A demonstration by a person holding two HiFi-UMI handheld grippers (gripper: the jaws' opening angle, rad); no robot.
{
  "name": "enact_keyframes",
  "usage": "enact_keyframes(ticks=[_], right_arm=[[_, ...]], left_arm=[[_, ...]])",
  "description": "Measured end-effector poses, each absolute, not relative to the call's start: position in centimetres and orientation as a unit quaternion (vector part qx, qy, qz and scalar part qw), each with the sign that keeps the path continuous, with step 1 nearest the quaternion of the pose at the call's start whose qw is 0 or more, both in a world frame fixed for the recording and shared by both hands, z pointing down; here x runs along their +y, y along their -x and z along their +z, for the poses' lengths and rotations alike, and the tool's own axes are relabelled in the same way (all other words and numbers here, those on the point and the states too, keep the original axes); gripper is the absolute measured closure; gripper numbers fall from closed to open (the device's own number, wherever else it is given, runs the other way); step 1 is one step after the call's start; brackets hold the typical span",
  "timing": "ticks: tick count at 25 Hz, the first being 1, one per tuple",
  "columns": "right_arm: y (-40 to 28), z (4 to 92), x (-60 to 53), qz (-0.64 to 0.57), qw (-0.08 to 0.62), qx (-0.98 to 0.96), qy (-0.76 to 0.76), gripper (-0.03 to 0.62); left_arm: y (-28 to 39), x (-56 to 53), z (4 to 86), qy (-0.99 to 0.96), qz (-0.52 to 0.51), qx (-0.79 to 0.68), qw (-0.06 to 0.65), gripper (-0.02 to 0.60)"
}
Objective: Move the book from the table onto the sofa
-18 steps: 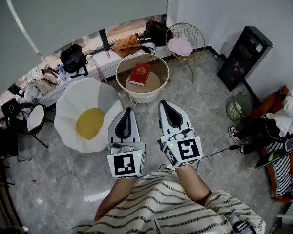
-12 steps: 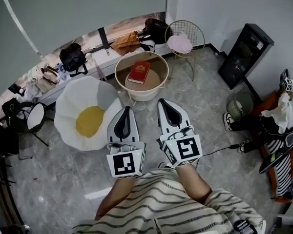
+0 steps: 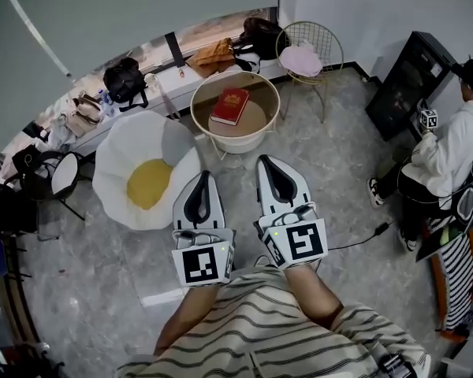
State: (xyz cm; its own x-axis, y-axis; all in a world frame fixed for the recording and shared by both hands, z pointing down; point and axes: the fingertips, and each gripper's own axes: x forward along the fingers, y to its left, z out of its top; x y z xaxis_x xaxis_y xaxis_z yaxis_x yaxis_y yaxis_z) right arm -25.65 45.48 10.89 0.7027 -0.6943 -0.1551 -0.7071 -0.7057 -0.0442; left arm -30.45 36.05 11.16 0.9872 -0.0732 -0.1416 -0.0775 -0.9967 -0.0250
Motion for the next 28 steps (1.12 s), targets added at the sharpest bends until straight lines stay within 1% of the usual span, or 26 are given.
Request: enact_keyframes(ticks=[5,13,28], right_arm=[[23.7,12.4,45.3,0.048,0.056,0.389,0.918,0.58],[18.0,13.6,41.8,0.033,0.049,0.393,0.918,0.58],[1.9,13.1,29.9,0.017,0.034,0.364,0.931,0.58]], left_arm=[[28.8,36.0,12.4,0.997,0.056,0.05,0.016,0.577],[23.2,32.4,13.8,0.997,0.049,0.055,0.002,0.577],[6.1,19.7,14.1,0.999,0.036,0.026,-0.022,0.577]])
